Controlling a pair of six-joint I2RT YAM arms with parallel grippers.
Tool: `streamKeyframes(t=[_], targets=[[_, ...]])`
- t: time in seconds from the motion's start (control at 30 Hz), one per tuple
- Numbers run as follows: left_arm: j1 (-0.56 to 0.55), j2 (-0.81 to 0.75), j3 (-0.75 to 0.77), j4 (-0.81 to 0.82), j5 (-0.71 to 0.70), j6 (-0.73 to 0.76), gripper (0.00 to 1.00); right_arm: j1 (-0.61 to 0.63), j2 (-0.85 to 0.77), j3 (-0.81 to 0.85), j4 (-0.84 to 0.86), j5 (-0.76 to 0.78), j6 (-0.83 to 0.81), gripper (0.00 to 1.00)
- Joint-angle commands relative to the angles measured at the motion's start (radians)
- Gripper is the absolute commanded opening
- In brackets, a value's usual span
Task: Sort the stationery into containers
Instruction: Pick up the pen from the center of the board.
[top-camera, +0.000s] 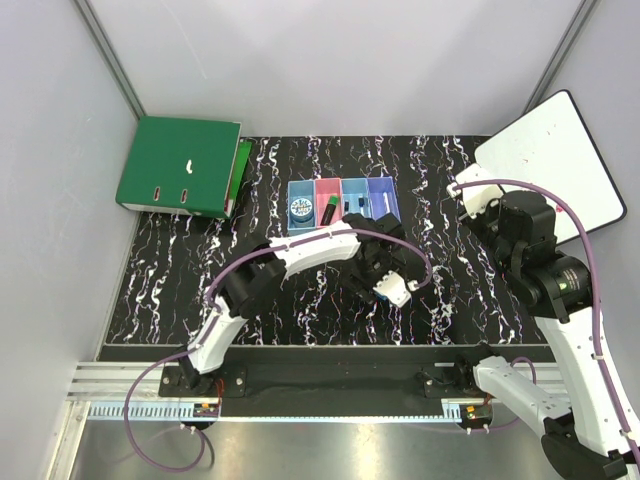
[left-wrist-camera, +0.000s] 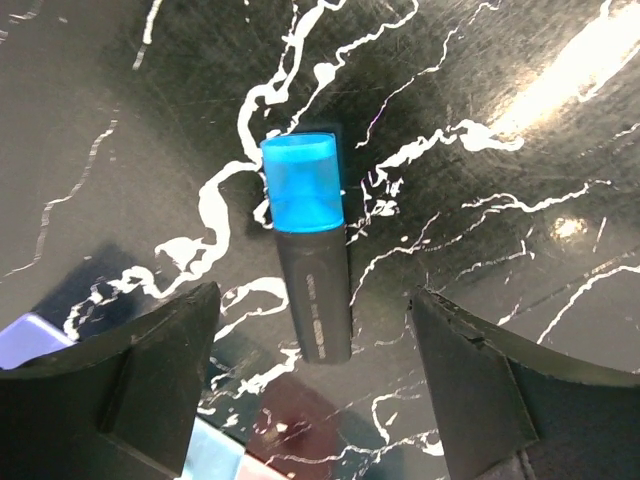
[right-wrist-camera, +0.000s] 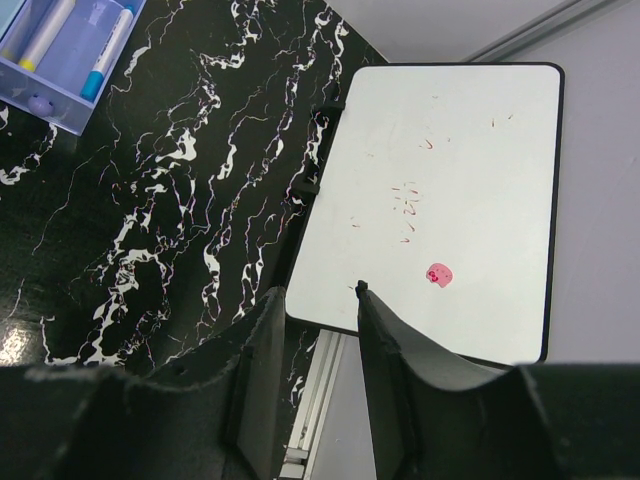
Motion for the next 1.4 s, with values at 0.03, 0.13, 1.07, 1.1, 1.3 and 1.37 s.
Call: streamKeyframes(t=[0.03,0.13,1.07,1.1,1.3,1.37], targets=[[-0.006,0.032,0.038,0.015,0.008,-0.014,0.79,-0.004,-0.010,0.014,0.029,0.004,0.013,0.43],[-0.007,0.055,0.049,0.017,0.000,-0.019,0.75,-0.004,-0.010,0.012,0.030,0.001,0.018,0.42],[0.036,-0.057,0.026,0.037,0.006,-0.525,0.00,-0.004,-0.023,0.054,0.044,0.039,0.007,0.42],[0.049,-0.074,0.023,0.037,0.005,-0.554,0.00,-0.004,-0.024,0.054,0.046,0.047,0.011,0.42],[0.112,-0.180,0.022,0.035,-0.004,-0.726,0.00,-0.004,-0.021,0.057,0.064,0.075,0.002,0.42],[0.143,-0.189,0.055,0.035,-0.012,-0.795,0.00,-0.004,-0.019,0.058,0.070,0.079,-0.001,0.42]])
